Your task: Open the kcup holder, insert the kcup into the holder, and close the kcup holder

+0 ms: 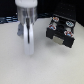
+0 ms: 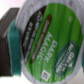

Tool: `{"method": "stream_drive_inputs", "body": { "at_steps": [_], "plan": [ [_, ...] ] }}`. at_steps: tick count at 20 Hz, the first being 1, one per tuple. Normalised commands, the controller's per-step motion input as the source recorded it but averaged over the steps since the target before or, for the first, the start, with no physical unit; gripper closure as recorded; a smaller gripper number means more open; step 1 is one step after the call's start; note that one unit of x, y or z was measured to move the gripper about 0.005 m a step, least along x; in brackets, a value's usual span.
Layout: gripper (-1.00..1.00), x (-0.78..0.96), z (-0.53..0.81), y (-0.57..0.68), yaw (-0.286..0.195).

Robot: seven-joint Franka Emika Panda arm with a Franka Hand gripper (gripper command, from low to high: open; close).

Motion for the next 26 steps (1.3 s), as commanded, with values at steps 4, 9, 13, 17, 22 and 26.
{"method": "stream_drive_inputs", "body": {
  "at_steps": [4,9,13,17,22,26],
  "plan": [
    [1.0,0.12,0.7,0.58,0.014],
    [1.0,0.12,0.61,0.69,0.008],
    [1.0,0.11,0.5,0.68,0.011],
    [1.0,0.1,0.44,0.7,0.005],
    [1.0,0.13,0.34,0.7,0.006],
    [1.0,0.13,0.27,0.69,0.011]
  ]
}}
